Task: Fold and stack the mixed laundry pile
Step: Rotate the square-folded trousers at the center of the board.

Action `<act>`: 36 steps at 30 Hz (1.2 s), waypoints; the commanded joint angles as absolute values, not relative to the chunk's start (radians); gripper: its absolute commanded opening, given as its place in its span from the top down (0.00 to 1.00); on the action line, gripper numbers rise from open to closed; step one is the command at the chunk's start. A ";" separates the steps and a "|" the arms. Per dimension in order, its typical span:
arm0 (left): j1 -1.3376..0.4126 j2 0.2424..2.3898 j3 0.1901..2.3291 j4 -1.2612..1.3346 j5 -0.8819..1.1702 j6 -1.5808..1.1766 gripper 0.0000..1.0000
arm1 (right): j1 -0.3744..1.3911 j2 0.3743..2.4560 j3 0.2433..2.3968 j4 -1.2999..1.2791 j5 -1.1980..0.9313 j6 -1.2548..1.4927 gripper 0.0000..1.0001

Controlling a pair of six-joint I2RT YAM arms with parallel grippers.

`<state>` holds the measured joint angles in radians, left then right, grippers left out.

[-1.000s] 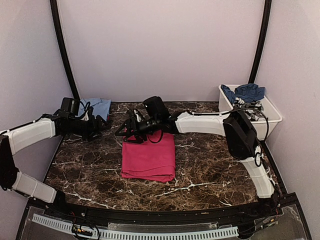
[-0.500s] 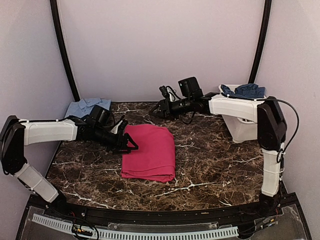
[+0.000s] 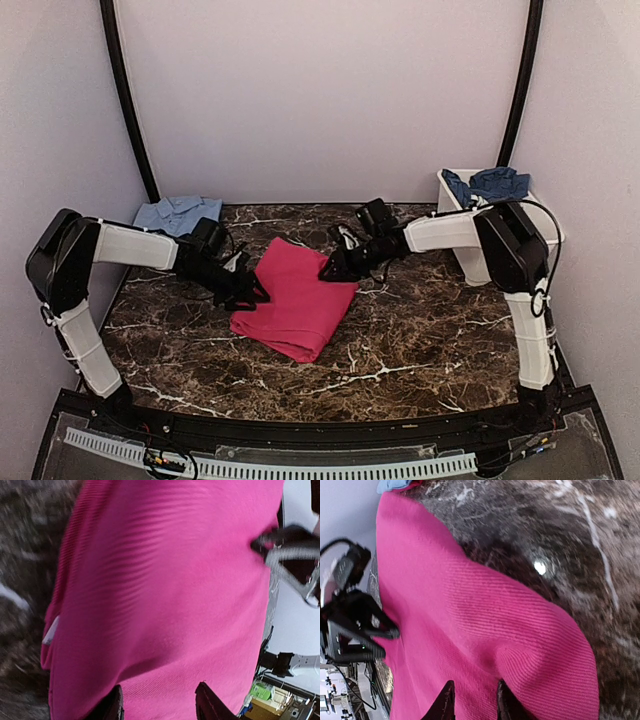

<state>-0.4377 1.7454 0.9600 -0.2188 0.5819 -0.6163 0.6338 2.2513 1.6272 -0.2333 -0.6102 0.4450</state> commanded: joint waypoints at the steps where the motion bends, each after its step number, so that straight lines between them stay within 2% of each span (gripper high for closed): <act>1: -0.347 1.879 1.082 -0.337 0.404 -0.596 0.51 | 0.650 2.139 1.370 -0.200 -0.578 0.482 0.74; 5: -0.319 1.966 1.262 -0.379 0.408 -0.564 0.45 | 0.751 1.996 1.161 -0.032 -0.657 0.595 0.71; 8: -0.311 1.940 1.334 -0.422 0.382 -0.536 0.37 | 0.788 1.852 1.081 0.056 -0.690 0.658 0.66; 14: -0.311 1.666 1.242 -0.455 0.363 -0.506 0.28 | 0.757 1.649 1.041 -0.068 -0.541 0.616 0.62; 19: -0.319 1.460 1.002 -0.361 0.438 -0.519 0.27 | 0.746 1.732 1.064 -0.092 -0.526 0.606 0.61; 22: -0.337 1.384 0.894 -0.259 0.541 -0.555 0.28 | 0.751 1.796 1.091 -0.041 -0.531 0.637 0.48; 25: -0.352 1.403 0.842 -0.202 0.578 -0.610 0.29 | 0.750 1.874 1.158 -0.061 -0.511 0.643 0.45; 29: -0.352 1.497 0.825 -0.240 0.488 -0.655 0.30 | 0.750 1.952 1.210 -0.049 -0.521 0.658 0.54; 31: -0.353 1.512 0.814 -0.245 0.491 -0.665 0.33 | 0.750 1.968 1.206 -0.020 -0.539 0.676 0.63; 34: -0.360 1.384 0.751 -0.226 0.485 -0.681 0.37 | 0.746 1.972 1.177 0.054 -0.585 0.712 0.81; 36: -0.362 1.273 0.750 -0.289 0.448 -0.660 0.39 | 0.744 1.968 1.158 0.088 -0.597 0.730 0.85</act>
